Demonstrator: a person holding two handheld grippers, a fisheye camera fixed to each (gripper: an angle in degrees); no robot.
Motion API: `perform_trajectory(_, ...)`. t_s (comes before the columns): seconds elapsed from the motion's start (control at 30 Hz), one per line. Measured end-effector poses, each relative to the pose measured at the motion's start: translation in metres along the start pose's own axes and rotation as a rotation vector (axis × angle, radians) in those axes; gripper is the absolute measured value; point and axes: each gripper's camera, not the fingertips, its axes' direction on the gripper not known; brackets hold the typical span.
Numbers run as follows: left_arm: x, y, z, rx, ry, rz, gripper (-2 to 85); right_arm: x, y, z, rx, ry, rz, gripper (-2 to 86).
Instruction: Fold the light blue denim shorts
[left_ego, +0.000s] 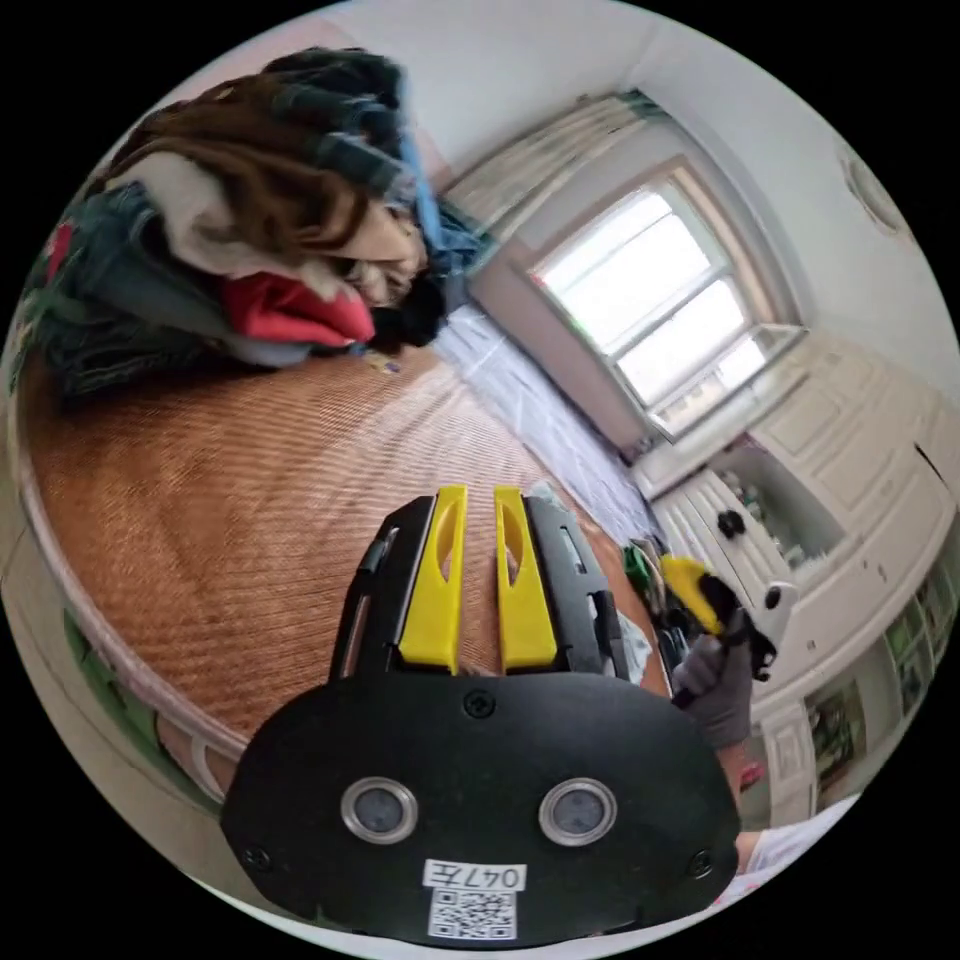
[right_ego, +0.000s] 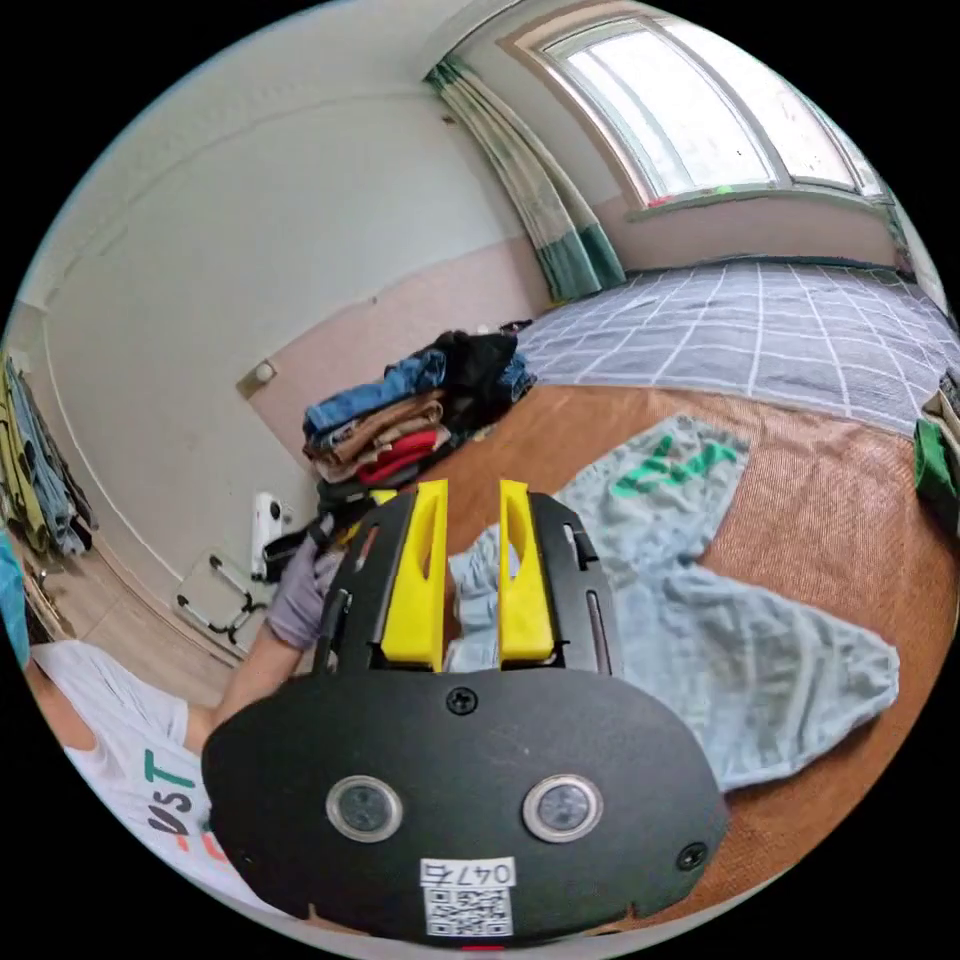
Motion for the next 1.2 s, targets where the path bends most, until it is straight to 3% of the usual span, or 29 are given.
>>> perform_trajectory(0.07, 0.039, -0.007, 0.03, -0.151, -0.026, 0.185, 4.4, -0.031, 0.037, 0.03, -0.181, 0.046, -0.028, 5.6)
perform_trajectory(0.17, 0.077, -0.001, 0.055, -0.253, -0.074, 0.344, 3.3, -0.075, 0.064, 0.05, -0.251, 0.095, -0.094, 7.4)
perform_trajectory(0.27, 0.084, 0.005, 0.058, -0.291, -0.081, 0.402, 1.6, -0.107, 0.07, 0.062, -0.284, 0.129, -0.157, 9.6)
perform_trajectory(0.4, 0.074, 0.008, 0.054, -0.34, -0.025, 0.433, 0.2, -0.121, 0.068, 0.074, -0.308, 0.24, -0.235, 5.8)
perform_trajectory(0.5, 0.072, 0.018, 0.068, -0.423, -0.005, 0.464, 1.1, -0.121, 0.056, 0.072, -0.331, 0.199, -0.234, 4.4)
perform_trajectory(0.67, 0.107, 0.051, 0.098, -0.575, -0.255, 0.622, 3.0, -0.114, 0.042, 0.064, -0.346, 0.16, -0.185, 2.8)
perform_trajectory(0.9, 0.132, 0.071, 0.1, -0.557, -0.461, 0.678, 3.8, -0.108, 0.026, 0.057, -0.372, 0.16, -0.128, 1.3)
perform_trajectory(1.03, 0.113, 0.061, 0.057, -0.385, -0.507, 0.549, 1.9, -0.115, 0.02, 0.072, -0.424, 0.181, -0.144, 1.2)
perform_trajectory(1.1, 0.101, 0.055, 0.027, -0.342, -0.399, 0.481, 1.7, -0.115, 0.019, 0.072, -0.419, 0.183, -0.144, 1.2)
perform_trajectory(1.17, 0.087, 0.054, 0.012, -0.41, -0.163, 0.41, 3.6, -0.107, 0.019, 0.069, -0.399, 0.153, -0.114, 1.2)
perform_trajectory(1.2, 0.088, 0.057, 0.015, -0.441, -0.14, 0.417, 4.5, -0.105, 0.019, 0.068, -0.394, 0.143, -0.107, 1.2)
